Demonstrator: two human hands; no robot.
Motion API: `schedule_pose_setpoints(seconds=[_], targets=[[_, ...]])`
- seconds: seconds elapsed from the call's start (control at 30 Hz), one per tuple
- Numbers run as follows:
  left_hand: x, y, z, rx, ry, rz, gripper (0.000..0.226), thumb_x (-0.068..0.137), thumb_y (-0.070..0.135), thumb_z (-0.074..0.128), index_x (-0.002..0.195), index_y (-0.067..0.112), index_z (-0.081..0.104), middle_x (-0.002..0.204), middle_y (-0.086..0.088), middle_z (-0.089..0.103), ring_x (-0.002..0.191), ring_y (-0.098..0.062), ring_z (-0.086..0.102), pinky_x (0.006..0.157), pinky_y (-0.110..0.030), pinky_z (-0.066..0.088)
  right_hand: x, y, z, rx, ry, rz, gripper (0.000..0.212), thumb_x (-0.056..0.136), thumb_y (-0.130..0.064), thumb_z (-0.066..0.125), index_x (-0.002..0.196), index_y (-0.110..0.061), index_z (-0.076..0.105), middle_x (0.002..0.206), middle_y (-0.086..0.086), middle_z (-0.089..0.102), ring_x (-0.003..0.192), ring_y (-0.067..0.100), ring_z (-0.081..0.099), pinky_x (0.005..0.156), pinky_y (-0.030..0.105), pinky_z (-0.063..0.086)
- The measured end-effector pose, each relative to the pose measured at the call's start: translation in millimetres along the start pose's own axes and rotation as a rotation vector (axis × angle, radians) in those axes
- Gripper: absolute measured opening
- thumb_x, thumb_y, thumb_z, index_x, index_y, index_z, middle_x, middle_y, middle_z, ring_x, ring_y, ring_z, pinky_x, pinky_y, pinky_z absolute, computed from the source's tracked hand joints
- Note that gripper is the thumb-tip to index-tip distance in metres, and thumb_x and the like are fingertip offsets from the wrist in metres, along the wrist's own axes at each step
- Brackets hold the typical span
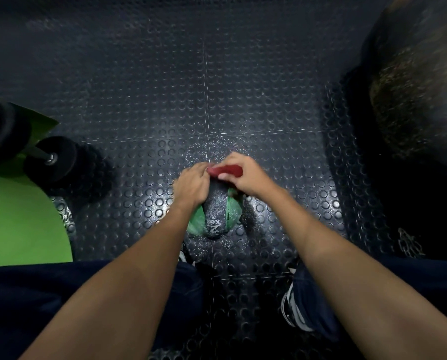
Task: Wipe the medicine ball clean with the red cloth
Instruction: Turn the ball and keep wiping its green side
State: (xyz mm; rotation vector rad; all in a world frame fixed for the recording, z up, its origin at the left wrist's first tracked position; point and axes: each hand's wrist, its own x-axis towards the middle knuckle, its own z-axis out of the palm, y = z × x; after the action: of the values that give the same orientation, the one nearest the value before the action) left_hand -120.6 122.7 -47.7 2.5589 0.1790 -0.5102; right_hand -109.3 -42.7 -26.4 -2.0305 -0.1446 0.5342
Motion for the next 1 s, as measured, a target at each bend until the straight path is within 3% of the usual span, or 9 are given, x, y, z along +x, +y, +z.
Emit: schedule_pose_setpoints(seconds=[0.13, 0.23, 0.3, 0.43, 0.53, 0.67, 0.8, 0.9, 1.0], targets=[[1.3, 1.0, 4.5, -0.013, 0.02, -0.019, 0.043, 0.108, 0.041, 0.028, 0.141, 0.032, 0.054, 0.149, 0.009, 0.051, 0.131, -0.019, 0.047, 0.107, -0.042, 0.039, -4.4, 29.7, 13.0, 0.008, 0.187, 0.089, 0.018, 0.086, -0.016, 0.067, 0.103, -0.019, 0.069, 0.098, -0.003, 0.063, 0.094, 0.015, 0.058, 0.093, 0.039, 0.048], [3.7, 2.6, 7.4, -0.05, 0.045, -0.124, 0.043, 0.107, 0.041, 0.025, 0.133, 0.028, 0.057, 0.14, 0.004, 0.057, 0.129, -0.026, 0.05, 0.108, -0.054, 0.037, 4.1, 30.2, 3.2, -0.218, 0.213, 0.302, 0.018, 0.089, -0.027, 0.064, 0.104, -0.035, 0.066, 0.101, -0.004, 0.067, 0.09, 0.018, 0.062, 0.083, 0.045, 0.054], [8.7, -0.1, 8.2, -0.12, 0.042, -0.203, 0.043, 0.106, 0.038, 0.02, 0.121, 0.021, 0.056, 0.131, -0.005, 0.058, 0.126, -0.033, 0.05, 0.107, -0.062, 0.035, 4.2, 26.2, -3.9, -0.212, 0.274, 0.299, 0.023, 0.089, -0.035, 0.062, 0.11, -0.042, 0.062, 0.107, -0.003, 0.064, 0.092, 0.02, 0.063, 0.082, 0.046, 0.054], [10.4, -5.7, -3.4, -0.098, -0.07, -0.369, 0.053, 0.105, 0.048, 0.016, 0.146, 0.024, 0.038, 0.156, -0.018, 0.027, 0.142, -0.049, 0.026, 0.114, -0.069, 0.016, 3.0, 16.5, -12.5, -0.204, 0.363, 0.21, 0.031, 0.087, -0.041, 0.063, 0.118, -0.043, 0.058, 0.111, 0.0, 0.061, 0.102, 0.023, 0.059, 0.085, 0.047, 0.053], [8.0, -8.4, -11.5, -0.024, -0.134, -0.236, 0.054, 0.105, 0.053, 0.017, 0.151, 0.032, 0.037, 0.159, -0.015, 0.022, 0.144, -0.045, 0.026, 0.117, -0.065, 0.015, 5.7, 8.2, -12.8, -0.118, 0.323, 0.146, 0.019, 0.085, -0.039, 0.066, 0.103, -0.045, 0.064, 0.101, -0.007, 0.056, 0.097, 0.022, 0.06, 0.079, 0.046, 0.055], [3.1, -10.0, 2.4, -0.299, -0.061, -0.087, 0.048, 0.109, 0.036, 0.025, 0.143, 0.013, 0.051, 0.147, -0.015, 0.046, 0.134, -0.03, 0.045, 0.113, -0.041, 0.033, 12.9, -5.2, -2.8, -0.239, 0.225, -0.002, 0.023, 0.084, -0.033, 0.069, 0.106, -0.039, 0.067, 0.098, -0.015, 0.055, 0.102, 0.016, 0.052, 0.09, 0.045, 0.047], [-7.3, 7.9, 12.0, -0.316, 0.064, -0.178, 0.043, 0.108, 0.037, 0.029, 0.135, 0.021, 0.058, 0.138, -0.009, 0.057, 0.122, -0.028, 0.053, 0.103, -0.041, 0.039, 12.7, -16.9, 12.0, -0.391, 0.144, 0.0, 0.023, 0.086, -0.03, 0.066, 0.107, -0.04, 0.066, 0.11, -0.024, 0.057, 0.104, 0.009, 0.041, 0.097, 0.046, 0.035], [-2.5, 9.0, 15.3, -0.351, 0.09, -0.259, 0.041, 0.106, 0.042, 0.033, 0.138, 0.032, 0.057, 0.141, -0.003, 0.057, 0.125, -0.027, 0.052, 0.107, -0.045, 0.04, 5.6, -10.2, 7.0, -0.326, 0.111, -0.056, 0.022, 0.082, -0.024, 0.071, 0.099, -0.037, 0.069, 0.103, -0.026, 0.058, 0.098, 0.011, 0.043, 0.096, 0.046, 0.038], [0.4, 6.6, 17.6, -0.348, 0.073, -0.273, 0.043, 0.104, 0.045, 0.033, 0.14, 0.035, 0.055, 0.145, -0.002, 0.055, 0.128, -0.028, 0.051, 0.109, -0.048, 0.038, -8.6, -10.6, -12.9, -0.24, -0.082, -0.162, 0.024, 0.077, -0.013, 0.075, 0.097, -0.026, 0.074, 0.102, -0.02, 0.061, 0.093, 0.012, 0.046, 0.092, 0.024, 0.037]])
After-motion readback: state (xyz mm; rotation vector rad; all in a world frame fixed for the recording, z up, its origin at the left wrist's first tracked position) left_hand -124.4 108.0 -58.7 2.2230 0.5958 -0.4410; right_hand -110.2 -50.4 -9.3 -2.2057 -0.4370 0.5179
